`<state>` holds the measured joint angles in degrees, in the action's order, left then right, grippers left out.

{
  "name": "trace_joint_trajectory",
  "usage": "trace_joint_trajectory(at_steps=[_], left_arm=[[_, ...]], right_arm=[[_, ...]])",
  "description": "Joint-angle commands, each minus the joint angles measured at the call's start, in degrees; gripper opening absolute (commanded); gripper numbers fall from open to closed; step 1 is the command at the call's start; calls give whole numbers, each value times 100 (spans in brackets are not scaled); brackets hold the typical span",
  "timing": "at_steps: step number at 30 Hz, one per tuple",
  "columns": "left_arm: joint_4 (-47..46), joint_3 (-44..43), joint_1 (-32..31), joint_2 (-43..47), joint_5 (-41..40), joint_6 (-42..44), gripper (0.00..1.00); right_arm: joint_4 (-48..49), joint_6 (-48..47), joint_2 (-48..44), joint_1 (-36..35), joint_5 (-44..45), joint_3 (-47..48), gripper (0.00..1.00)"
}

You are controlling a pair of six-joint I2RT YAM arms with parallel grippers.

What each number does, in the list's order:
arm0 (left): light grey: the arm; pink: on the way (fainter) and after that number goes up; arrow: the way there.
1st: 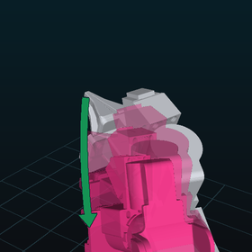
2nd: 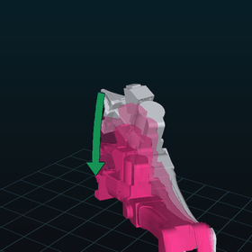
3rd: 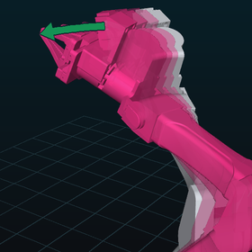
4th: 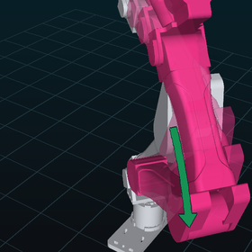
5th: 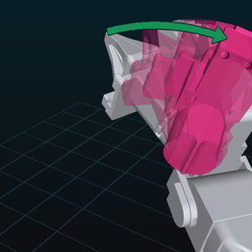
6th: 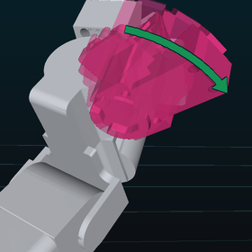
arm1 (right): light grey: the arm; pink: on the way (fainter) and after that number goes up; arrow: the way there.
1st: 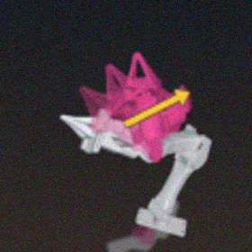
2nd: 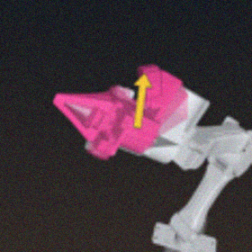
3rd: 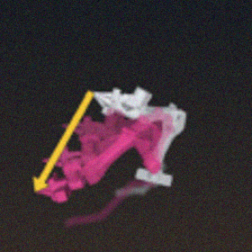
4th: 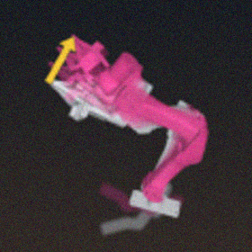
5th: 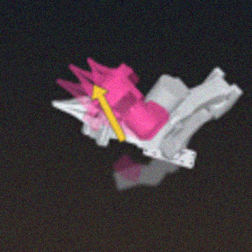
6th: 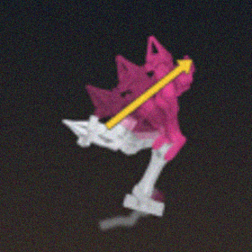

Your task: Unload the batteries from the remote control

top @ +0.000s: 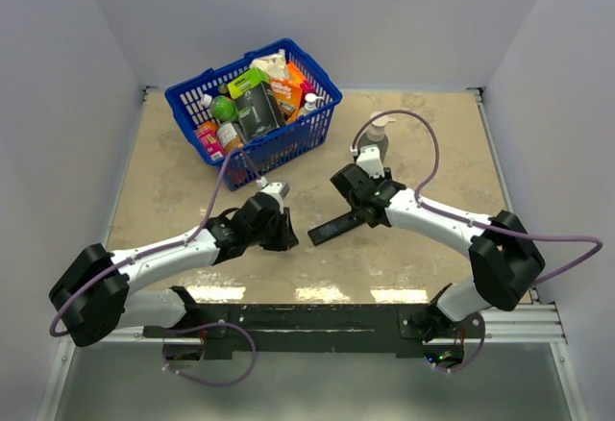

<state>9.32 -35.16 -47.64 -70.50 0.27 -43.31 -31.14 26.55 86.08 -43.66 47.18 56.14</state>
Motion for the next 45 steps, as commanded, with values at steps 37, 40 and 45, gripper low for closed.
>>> trace_joint_trajectory(at_steps=[37, 40, 45], left_arm=[[1160, -1002, 835, -1158, -1557, -81, 45], [1002, -1028, 835, -1351, -1478, -46, 45], [1107, -1108, 835, -1633, -1478, -134, 42]], right_arm=[[2278, 343, -2034, -283, -3109, -1527, 47], [2445, 308, -2139, -283, -3310, -1667, 47], [3077, 193, -2367, -354, -3909, -1984, 47]])
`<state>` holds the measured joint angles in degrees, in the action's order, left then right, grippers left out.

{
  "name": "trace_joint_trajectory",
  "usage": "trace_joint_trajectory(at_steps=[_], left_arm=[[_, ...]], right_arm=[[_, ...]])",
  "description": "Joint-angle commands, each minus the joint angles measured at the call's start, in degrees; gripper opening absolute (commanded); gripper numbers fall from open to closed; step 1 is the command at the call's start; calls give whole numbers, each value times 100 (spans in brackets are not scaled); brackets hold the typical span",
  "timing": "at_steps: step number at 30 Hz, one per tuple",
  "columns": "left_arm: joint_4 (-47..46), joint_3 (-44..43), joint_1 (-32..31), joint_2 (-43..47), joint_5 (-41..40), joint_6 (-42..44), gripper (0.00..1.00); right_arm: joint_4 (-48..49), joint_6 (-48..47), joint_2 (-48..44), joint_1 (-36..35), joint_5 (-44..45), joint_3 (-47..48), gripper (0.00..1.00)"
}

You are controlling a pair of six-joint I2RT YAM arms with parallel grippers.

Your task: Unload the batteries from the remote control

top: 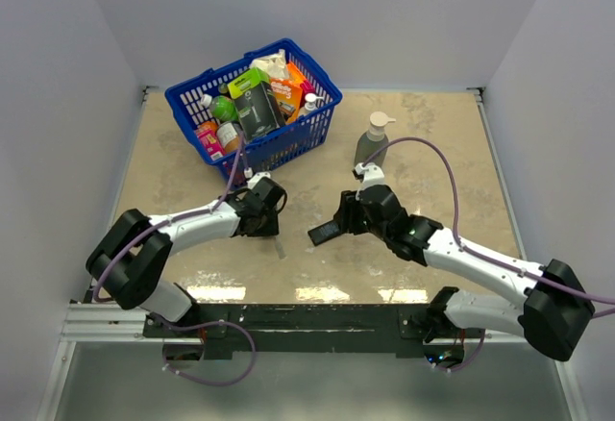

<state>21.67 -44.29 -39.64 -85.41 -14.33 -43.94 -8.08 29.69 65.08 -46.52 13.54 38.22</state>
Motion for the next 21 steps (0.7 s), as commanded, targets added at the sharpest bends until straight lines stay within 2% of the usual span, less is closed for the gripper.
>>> trace_joint_trajectory(at_steps=[1, 7, 12, 13, 16, 19, 21], left_arm=[[-137, -176, 35, -178, -17, -105, 41], [-181, -45, 26, -345, 53, -237, 38], [-172, 61, 35, -284, 202, -343, 31], [-207, 139, 35, -214, 263, -386, 28], [-216, 237, 26, -56, 404, -501, 10], [-94, 220, 35, 129, 466, -606, 0], [-23, 202, 35, 287, 536, -650, 0]], right_arm=[[781, -96, -302, -111, -598, -244, 48], [1405, -51, -461, -269, -765, -525, 47], [1895, -130, -426, -357, -984, -701, 47], [2028, -165, -435, -418, -1011, -797, 47], [2695, -314, -409, -637, -959, -1026, 49], [3320, -664, -321, -1049, -565, -1176, 54], [3715, -902, -154, -1314, -274, -1229, 56]])
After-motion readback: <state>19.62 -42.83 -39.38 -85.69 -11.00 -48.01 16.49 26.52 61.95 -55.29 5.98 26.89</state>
